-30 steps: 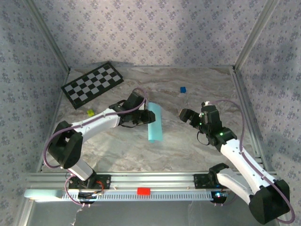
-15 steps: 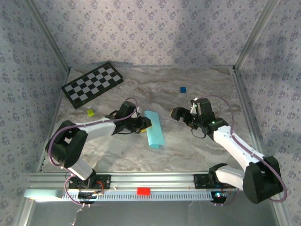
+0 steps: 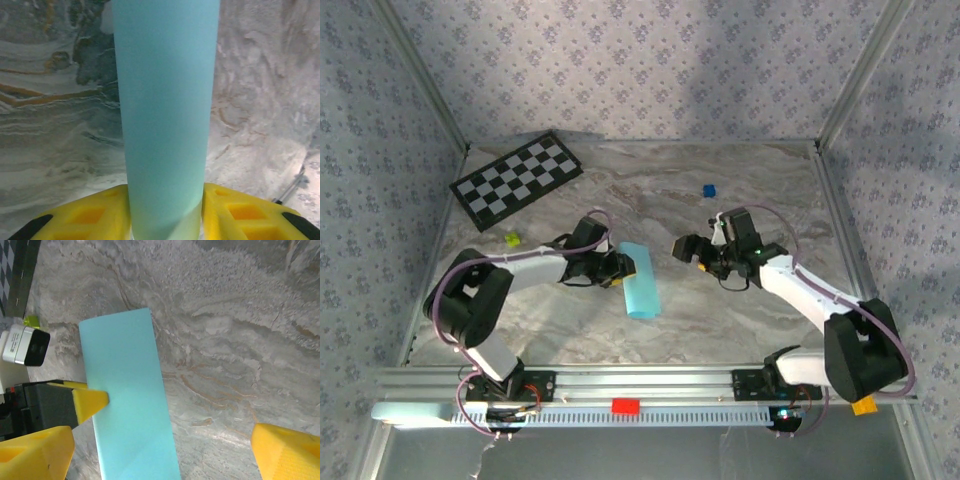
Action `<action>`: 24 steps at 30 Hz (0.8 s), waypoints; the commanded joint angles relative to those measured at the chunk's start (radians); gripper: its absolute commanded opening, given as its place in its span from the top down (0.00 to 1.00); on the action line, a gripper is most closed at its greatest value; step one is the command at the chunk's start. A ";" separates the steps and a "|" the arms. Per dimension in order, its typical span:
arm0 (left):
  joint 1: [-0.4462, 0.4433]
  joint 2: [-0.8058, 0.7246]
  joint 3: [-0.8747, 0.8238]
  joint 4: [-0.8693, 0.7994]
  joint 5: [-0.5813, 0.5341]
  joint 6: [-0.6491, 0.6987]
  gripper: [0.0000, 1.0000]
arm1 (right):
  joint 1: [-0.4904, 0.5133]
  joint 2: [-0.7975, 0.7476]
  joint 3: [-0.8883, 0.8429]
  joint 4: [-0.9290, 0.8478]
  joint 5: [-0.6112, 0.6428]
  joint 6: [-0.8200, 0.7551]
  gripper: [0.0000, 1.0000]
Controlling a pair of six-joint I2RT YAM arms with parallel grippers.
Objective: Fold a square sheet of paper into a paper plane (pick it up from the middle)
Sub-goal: First fold the square sheet of paper in half at the center of the table.
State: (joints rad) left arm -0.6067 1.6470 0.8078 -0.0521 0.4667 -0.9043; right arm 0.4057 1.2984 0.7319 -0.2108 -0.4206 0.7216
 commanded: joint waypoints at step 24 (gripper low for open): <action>-0.001 0.016 0.150 -0.336 -0.206 0.195 0.47 | 0.068 0.156 0.092 0.008 -0.072 -0.041 0.09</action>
State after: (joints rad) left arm -0.6086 1.6592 0.9230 -0.3309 0.2855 -0.7547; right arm 0.4633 1.4322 0.7959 -0.2008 -0.4690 0.6991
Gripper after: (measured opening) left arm 0.539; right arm 0.910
